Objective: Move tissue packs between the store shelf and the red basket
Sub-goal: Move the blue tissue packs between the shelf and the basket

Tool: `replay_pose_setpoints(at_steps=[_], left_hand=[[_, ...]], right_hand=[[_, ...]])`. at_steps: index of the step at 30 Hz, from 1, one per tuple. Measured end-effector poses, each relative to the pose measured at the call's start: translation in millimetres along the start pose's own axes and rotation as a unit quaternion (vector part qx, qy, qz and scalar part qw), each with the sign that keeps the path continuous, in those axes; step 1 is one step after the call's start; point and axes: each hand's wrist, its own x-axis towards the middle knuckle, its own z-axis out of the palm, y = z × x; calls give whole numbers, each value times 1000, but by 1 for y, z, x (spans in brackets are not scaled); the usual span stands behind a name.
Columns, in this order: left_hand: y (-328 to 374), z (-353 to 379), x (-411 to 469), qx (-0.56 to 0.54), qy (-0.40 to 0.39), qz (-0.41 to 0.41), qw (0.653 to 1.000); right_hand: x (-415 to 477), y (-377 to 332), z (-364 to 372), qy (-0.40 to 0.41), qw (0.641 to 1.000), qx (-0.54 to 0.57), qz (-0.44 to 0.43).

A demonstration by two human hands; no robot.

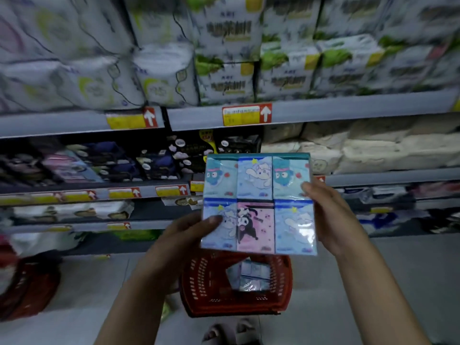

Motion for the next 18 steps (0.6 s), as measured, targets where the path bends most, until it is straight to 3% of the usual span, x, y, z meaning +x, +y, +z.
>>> replay_pose_setpoints(at_steps=[5, 18], left_hand=[[37, 9, -16, 24, 11, 27, 999], [98, -5, -41, 19, -14, 80, 997]], right_hand=[[-12, -41, 19, -21, 997, -71, -24], [-21, -106, 70, -49, 993, -92, -57]])
